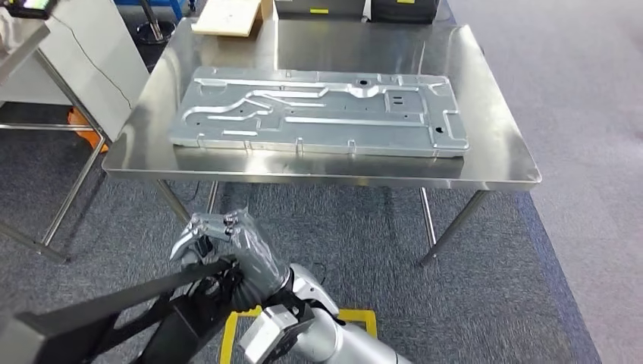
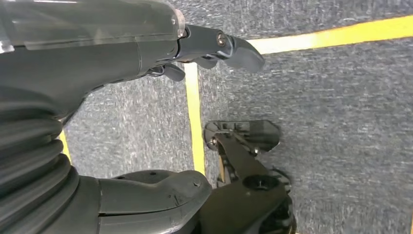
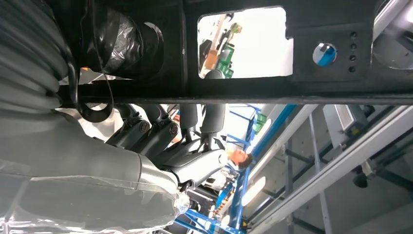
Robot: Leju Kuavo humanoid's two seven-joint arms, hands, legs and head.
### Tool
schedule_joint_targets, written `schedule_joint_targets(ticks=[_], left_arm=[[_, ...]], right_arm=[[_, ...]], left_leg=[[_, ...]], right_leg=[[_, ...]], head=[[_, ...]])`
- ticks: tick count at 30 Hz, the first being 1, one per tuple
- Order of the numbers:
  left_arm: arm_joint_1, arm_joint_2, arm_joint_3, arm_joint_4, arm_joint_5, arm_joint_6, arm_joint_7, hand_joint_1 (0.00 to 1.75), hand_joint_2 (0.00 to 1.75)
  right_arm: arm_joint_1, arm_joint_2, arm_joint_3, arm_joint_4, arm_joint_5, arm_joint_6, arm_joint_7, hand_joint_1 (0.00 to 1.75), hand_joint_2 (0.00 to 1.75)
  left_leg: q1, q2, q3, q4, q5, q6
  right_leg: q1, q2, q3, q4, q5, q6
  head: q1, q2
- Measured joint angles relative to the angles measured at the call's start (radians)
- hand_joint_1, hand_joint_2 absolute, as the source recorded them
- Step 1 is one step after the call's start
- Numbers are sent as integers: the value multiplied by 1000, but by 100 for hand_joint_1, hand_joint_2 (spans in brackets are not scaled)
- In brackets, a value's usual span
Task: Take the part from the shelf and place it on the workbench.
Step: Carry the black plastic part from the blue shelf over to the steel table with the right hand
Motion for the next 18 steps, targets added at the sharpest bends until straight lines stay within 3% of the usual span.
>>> schedule_joint_targets(ticks=[1,3,5,6,7,8,9,11,12,13,15,18], left_arm=[[-1,-1,0,0,0,0,0,0,175],[-2,-2,0,0,-1,-1,-1,0,175],[0,-2,0,0,-1,0,-2,0,175],[1,-1,0,0,-1,0,-2,0,175],[3,-1,0,0,-1,0,-2,0,175],[4,-1,0,0,-1,0,-2,0,175],[4,-1,0,0,-1,1,-3,0,175],[4,-3,0,0,-1,1,-4,0,175],[4,-4,0,1,0,1,-4,0,175],[4,-6,0,1,0,1,-5,0,175],[3,-7,0,1,0,1,-5,0,175],[2,-6,0,1,1,1,-6,0,175]], right_arm=[[0,0,0,0,0,0,0,175,175],[-1,0,-1,0,0,-2,-1,175,175],[-1,0,-2,0,0,-4,-1,175,175],[0,0,-2,1,0,-5,-1,175,175],[1,0,-3,2,0,-6,-1,175,175],[1,0,-3,3,0,-8,-2,175,175],[1,0,-3,3,0,-9,-2,175,175],[1,0,-4,4,1,-12,-2,175,175],[1,0,-5,4,1,-12,-2,175,175],[1,0,-7,3,1,-12,-2,175,175],[0,0,-9,3,2,-13,-3,175,175],[0,3,-12,2,2,-13,-3,175,175]], left_leg=[[2,4,1,-3,2,6],[6,14,4,-11,7,20],[5,24,6,-15,8,29],[4,30,6,-15,8,30],[4,36,6,-15,7,30],[3,41,7,-15,5,30],[3,45,9,-15,4,28],[2,48,16,-15,0,24],[1,48,18,-16,-3,21],[0,49,20,-17,-4,16],[0,51,22,-22,-5,4],[0,51,16,6,-30,-8]], right_leg=[[0,-2,-1,1,-1,4],[1,-34,-18,40,-28,14],[-2,-78,-73,152,-86,25],[-6,-88,-106,216,-111,29],[-8,-93,-130,261,-122,32],[-10,-94,-137,270,-112,33],[-11,-95,-124,239,-85,31],[-7,-98,-58,105,-16,18],[-3,-99,-27,45,4,10],[1,-101,-9,7,12,3],[6,-100,-1,-13,9,-5],[-4,-98,16,-38,16,-16]], head=[[0,0],[2,0],[4,0],[4,0],[4,0],[4,0],[4,0],[4,0],[4,0],[4,0],[5,0],[4,0]])
